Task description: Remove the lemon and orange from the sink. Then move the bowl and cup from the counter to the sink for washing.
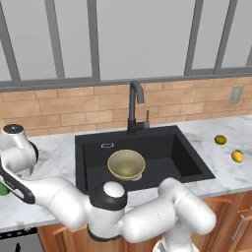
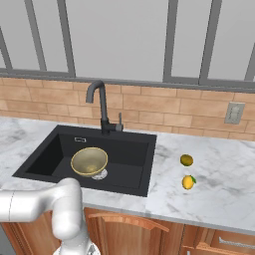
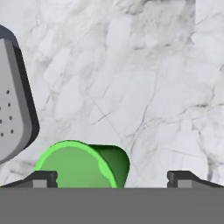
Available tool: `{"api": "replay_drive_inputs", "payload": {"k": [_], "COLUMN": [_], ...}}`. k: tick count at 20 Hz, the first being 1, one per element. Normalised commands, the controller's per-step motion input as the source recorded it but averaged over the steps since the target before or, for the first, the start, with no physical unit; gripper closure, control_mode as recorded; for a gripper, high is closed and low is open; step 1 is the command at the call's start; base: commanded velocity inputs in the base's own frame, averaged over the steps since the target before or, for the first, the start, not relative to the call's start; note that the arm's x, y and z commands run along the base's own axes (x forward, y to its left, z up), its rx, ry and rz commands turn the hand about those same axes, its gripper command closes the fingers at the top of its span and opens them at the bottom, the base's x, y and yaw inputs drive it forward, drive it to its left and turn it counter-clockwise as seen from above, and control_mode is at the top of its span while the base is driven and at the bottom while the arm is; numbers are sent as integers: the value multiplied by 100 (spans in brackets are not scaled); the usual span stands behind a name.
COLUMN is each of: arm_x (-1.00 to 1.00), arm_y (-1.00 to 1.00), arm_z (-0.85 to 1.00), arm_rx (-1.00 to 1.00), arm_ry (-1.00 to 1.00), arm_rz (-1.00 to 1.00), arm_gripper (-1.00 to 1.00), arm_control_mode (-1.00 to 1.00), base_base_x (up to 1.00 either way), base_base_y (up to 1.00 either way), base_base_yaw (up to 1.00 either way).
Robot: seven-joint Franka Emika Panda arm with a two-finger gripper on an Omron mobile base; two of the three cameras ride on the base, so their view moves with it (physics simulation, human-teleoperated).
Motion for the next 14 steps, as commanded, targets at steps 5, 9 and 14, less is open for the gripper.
{"api": "replay_drive_inputs", "payload": {"k": [5,9,14], "arm_x": [5,6,5], "arm_y": [11,12,13], "arm_z": [-16,-13,-11], "arm_rx": [0,0,0], "arm_ry": [0,0,0], "arm_rz": [0,0,0], "arm_gripper": [-100,-100,-100], "arm_control_mode": [-100,-100,-100], "base_base_x": [0,0,0], "base_base_y": [0,0,0], "base_base_yaw": [0,0,0]}}
